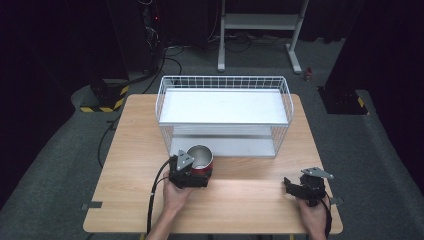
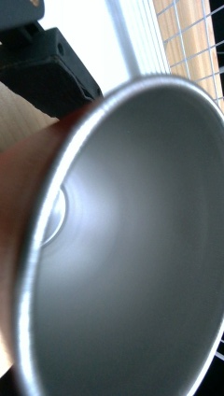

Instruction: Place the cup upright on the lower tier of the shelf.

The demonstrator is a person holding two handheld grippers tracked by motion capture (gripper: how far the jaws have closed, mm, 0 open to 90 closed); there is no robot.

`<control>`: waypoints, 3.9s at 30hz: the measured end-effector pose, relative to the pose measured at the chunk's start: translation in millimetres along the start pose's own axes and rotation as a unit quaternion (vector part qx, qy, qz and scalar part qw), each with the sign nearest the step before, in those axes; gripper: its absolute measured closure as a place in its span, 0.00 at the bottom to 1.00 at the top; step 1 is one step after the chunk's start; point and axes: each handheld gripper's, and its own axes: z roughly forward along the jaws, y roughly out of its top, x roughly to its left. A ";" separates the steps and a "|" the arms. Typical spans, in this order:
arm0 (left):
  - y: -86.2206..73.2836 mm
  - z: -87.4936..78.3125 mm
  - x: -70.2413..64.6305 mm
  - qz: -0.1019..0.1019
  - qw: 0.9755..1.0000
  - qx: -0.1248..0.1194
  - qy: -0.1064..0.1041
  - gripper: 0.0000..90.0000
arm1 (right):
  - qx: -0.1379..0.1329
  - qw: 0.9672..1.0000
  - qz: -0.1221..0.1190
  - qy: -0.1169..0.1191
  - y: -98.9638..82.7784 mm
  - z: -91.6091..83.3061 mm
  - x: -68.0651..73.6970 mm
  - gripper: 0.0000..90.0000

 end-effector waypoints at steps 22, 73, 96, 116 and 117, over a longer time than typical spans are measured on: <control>3.1 -0.4 -4.0 0.018 1.000 -0.009 0.009 0.08 | 0.001 1.000 0.000 0.001 0.0 -0.1 0.2 0.21; 40.3 20.0 32.2 -0.022 0.997 0.002 0.072 0.08 | 0.001 1.000 -0.001 0.003 -0.1 -0.2 0.7 0.21; 44.3 34.3 39.5 -0.021 0.997 -0.008 0.077 0.08 | 0.000 1.000 -0.001 0.003 -0.1 -0.2 0.8 0.21; 43.8 38.3 45.1 -0.024 0.997 -0.018 0.077 0.08 | 0.001 1.000 -0.001 0.004 -0.1 -0.2 0.8 0.21; 43.7 38.8 45.4 -0.027 0.996 -0.020 0.077 0.08 | 0.001 1.000 -0.001 0.004 -0.1 -0.2 0.8 0.21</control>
